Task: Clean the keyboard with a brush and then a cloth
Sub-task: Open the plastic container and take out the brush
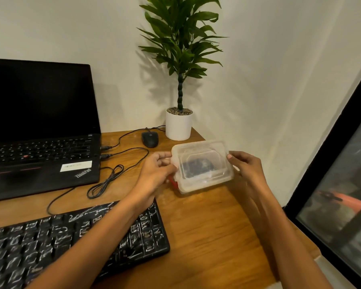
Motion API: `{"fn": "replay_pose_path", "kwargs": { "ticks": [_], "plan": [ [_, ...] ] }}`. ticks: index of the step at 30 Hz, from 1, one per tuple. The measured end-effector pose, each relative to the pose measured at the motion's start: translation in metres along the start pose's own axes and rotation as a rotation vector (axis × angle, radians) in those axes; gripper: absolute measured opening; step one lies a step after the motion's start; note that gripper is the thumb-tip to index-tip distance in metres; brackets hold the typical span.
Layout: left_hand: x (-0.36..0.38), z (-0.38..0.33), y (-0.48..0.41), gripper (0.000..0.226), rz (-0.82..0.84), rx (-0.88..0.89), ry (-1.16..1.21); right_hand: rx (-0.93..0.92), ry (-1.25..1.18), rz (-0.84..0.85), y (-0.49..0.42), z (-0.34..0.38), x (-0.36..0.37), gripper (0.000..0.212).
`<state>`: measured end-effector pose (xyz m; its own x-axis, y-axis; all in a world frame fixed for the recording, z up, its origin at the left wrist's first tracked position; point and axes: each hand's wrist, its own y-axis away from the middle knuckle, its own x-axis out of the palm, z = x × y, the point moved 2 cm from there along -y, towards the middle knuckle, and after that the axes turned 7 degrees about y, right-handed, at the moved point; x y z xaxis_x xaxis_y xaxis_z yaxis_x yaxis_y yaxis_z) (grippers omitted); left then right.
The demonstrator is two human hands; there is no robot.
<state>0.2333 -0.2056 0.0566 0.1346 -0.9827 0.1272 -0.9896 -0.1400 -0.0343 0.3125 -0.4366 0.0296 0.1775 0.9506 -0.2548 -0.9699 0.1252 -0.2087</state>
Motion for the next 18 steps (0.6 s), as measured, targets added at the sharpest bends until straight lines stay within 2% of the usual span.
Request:
{"fn": "replay_pose_path", "kwargs": {
  "ticks": [5,9,14,18],
  "plan": [
    [0.003,-0.003,0.021,0.027,0.097,0.126,-0.1,0.111,-0.181,0.076,0.023,-0.008,-0.022,0.017],
    [0.008,0.004,0.035,0.022,0.18,0.13,-0.29,0.262,-0.443,0.088,0.037,-0.014,-0.034,0.036],
    [0.017,0.015,0.046,0.019,0.255,0.167,-0.593,0.213,-0.231,0.023,0.051,-0.015,-0.046,0.042],
    [0.02,0.022,0.053,0.02,0.293,0.186,-0.734,0.164,-0.004,0.04,0.057,-0.021,-0.048,0.016]
  ]
}}
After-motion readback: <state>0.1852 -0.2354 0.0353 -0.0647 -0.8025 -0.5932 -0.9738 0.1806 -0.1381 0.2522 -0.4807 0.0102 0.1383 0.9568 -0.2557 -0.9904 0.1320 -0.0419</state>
